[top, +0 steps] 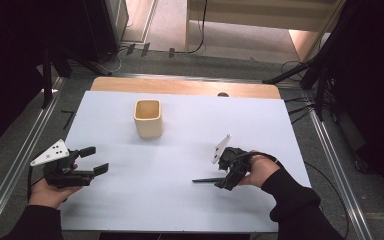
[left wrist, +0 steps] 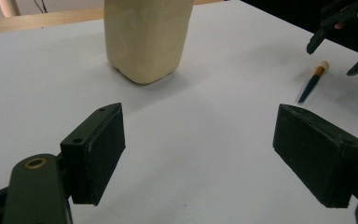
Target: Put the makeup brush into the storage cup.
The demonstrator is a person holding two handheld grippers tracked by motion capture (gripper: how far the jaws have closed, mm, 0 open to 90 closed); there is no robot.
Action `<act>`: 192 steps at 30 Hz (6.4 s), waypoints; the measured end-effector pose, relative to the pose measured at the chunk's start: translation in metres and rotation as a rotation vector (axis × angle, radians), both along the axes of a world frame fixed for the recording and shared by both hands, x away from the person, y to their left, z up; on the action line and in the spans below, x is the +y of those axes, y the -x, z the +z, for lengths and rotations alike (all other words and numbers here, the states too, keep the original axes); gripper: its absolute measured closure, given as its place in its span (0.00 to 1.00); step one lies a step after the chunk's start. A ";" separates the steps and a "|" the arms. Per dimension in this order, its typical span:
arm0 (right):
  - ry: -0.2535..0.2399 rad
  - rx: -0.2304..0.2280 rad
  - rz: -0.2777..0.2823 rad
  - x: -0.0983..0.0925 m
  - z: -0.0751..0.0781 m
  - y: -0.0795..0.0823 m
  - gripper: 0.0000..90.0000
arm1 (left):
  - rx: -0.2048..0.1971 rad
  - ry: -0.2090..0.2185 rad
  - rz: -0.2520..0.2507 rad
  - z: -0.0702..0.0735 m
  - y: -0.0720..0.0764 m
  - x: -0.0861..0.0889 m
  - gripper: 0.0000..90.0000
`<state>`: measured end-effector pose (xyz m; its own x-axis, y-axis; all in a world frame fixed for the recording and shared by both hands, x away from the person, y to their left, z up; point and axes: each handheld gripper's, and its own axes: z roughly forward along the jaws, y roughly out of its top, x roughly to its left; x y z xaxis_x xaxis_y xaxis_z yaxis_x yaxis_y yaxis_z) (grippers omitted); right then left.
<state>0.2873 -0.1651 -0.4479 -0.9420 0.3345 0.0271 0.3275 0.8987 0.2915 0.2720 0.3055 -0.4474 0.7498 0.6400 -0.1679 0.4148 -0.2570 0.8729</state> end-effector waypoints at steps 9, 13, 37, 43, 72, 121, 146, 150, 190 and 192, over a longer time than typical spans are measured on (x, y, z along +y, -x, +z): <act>0.050 0.004 0.044 0.005 -0.007 0.000 0.29 | -0.001 0.002 -0.001 0.000 0.000 0.000 0.20; 0.051 0.003 0.038 0.004 -0.010 -0.001 0.30 | -0.002 0.000 -0.001 0.000 0.000 0.000 0.20; 0.091 0.023 0.009 -0.010 -0.027 -0.005 0.39 | -0.001 -0.003 0.000 0.000 0.000 0.000 0.20; 0.101 0.027 0.010 -0.016 -0.028 -0.004 0.46 | -0.005 -0.001 -0.001 0.000 0.000 -0.001 0.20; 0.154 0.078 0.002 -0.018 -0.031 -0.013 0.87 | 0.014 -0.009 -0.004 -0.001 -0.001 -0.001 0.20; -0.432 -0.083 -0.268 -0.040 0.021 0.010 0.87 | 0.096 0.062 -0.079 0.008 -0.003 -0.016 0.21; -0.636 -0.119 -0.246 -0.030 0.016 0.029 0.87 | 0.051 0.004 -0.290 0.042 -0.016 -0.073 0.27; -0.633 -0.121 -0.233 -0.028 0.016 0.029 0.87 | 0.048 -0.004 -0.323 0.046 -0.018 -0.088 0.27; -0.651 -0.078 -0.039 0.016 0.015 0.026 0.87 | 0.040 0.001 -0.511 0.042 -0.015 -0.142 0.37; -0.641 -0.076 -0.016 0.020 0.014 0.027 0.87 | 0.043 -0.004 -0.520 0.041 -0.015 -0.142 0.40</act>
<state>0.2602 -0.1454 -0.4342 -0.9442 0.2881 0.1599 0.2969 0.5337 0.7919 0.2867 0.1631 -0.4063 0.9613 0.1858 -0.2036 0.2668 -0.4416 0.8567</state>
